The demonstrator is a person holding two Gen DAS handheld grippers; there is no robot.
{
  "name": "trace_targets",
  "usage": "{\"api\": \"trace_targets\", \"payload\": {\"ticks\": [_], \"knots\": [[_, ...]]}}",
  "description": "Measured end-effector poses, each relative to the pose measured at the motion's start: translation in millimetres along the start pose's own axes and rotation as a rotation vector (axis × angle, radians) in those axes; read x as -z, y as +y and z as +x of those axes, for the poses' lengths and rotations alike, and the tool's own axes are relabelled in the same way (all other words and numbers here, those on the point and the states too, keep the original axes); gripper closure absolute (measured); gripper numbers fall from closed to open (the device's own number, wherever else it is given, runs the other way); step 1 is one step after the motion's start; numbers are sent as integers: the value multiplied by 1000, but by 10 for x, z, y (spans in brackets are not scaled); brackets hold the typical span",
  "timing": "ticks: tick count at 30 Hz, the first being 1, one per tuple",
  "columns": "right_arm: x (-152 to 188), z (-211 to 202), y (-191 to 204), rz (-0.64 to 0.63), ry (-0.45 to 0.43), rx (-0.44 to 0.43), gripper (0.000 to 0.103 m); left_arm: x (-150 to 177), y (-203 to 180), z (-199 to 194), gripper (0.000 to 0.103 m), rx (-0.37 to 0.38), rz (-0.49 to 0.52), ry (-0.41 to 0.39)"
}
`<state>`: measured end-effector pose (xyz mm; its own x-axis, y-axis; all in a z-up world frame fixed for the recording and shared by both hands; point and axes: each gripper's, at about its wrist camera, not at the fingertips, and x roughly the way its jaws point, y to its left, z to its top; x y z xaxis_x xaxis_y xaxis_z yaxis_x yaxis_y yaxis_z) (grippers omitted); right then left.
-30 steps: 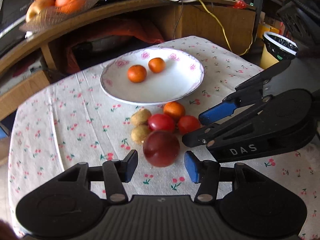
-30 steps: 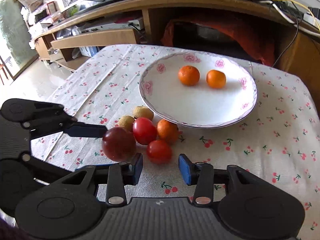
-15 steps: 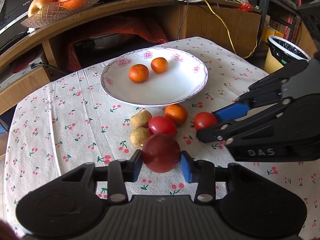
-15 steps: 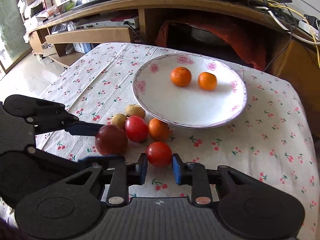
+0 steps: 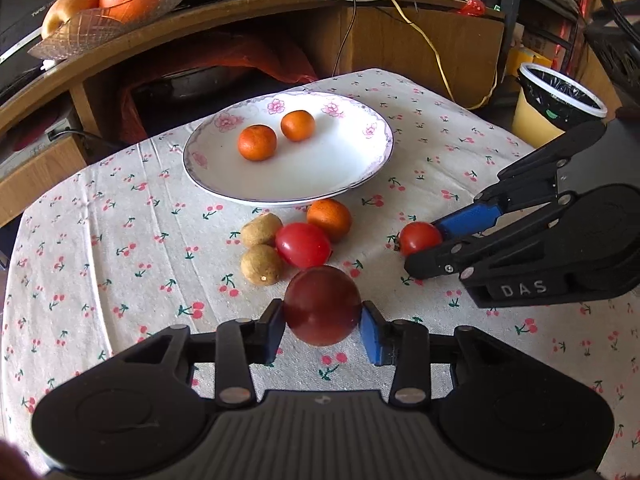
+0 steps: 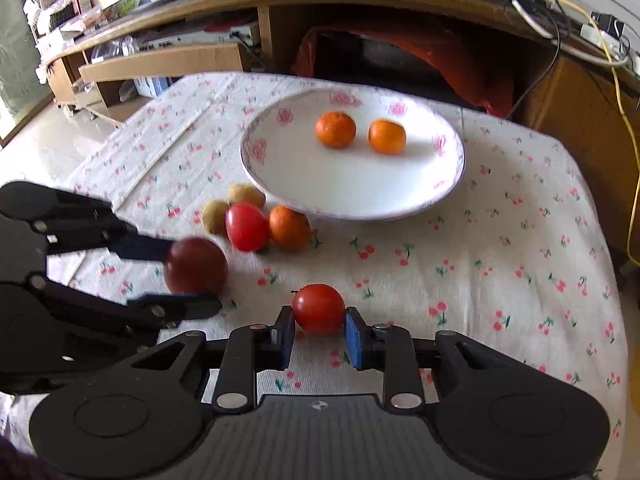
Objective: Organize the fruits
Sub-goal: 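Lower both fruits into the white bowl and open both tools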
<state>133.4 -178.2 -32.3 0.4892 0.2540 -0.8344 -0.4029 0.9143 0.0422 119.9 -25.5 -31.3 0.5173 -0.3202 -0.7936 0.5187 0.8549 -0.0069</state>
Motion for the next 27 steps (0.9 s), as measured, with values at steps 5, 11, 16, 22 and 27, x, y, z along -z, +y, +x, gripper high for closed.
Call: {"api": "trace_targets", "payload": {"ticks": [5,11,16,22,27], "knots": [[-8,9,-11,-3,-11,-9,78,22,-47,23,47,-17,34,-5],[-4,10,-2,-6,-15,-4,77,17,-17,43,43,-18,16,-13],[-24,14,26,-27,-6,14,81,-1,-29,24,56,-12,12,-7],[-48,-30,12,-20,-22,25,82,-44,-46,-27,56,3,9,-17],[-107,-83,18,-20,-47,21,82,-154,-15,-79,56,8,-16,-46]]}}
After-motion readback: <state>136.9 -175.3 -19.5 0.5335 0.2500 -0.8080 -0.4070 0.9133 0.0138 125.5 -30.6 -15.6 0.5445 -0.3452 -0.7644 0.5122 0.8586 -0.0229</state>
